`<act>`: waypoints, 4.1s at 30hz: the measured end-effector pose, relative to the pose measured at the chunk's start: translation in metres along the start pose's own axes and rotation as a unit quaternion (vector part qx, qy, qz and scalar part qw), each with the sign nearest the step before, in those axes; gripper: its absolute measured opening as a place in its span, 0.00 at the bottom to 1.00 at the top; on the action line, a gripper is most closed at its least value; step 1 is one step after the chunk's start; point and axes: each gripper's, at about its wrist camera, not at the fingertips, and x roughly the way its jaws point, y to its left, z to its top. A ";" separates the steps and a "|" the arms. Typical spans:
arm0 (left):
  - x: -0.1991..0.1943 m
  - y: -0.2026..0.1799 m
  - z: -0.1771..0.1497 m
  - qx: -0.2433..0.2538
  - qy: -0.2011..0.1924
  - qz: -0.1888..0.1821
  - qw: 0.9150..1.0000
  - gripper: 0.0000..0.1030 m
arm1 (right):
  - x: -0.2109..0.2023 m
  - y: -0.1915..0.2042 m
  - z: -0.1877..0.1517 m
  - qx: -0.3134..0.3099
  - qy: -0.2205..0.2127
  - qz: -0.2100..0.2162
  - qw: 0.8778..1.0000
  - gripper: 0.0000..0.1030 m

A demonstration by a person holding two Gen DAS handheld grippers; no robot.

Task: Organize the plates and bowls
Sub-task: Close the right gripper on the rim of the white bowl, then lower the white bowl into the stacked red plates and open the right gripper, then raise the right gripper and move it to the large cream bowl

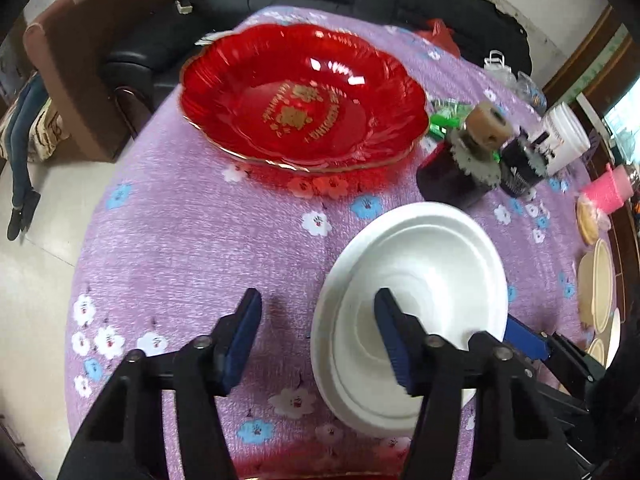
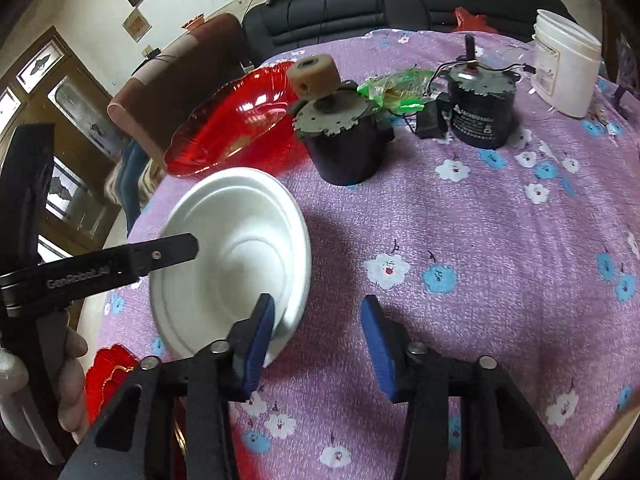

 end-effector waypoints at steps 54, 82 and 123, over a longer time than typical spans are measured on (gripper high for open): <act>-0.093 0.048 -0.195 -0.056 -0.060 0.051 0.995 0.55 | -0.034 0.115 -0.130 -0.129 0.007 0.000 0.992 0.17; -0.206 0.005 -0.247 -0.058 -0.282 0.117 0.951 0.84 | -0.134 0.084 -0.166 -0.115 -0.162 0.012 0.980 0.43; -0.136 -0.189 -0.254 0.115 -0.210 0.051 0.970 0.96 | -0.195 -0.212 -0.184 0.184 -0.164 -0.071 0.967 0.20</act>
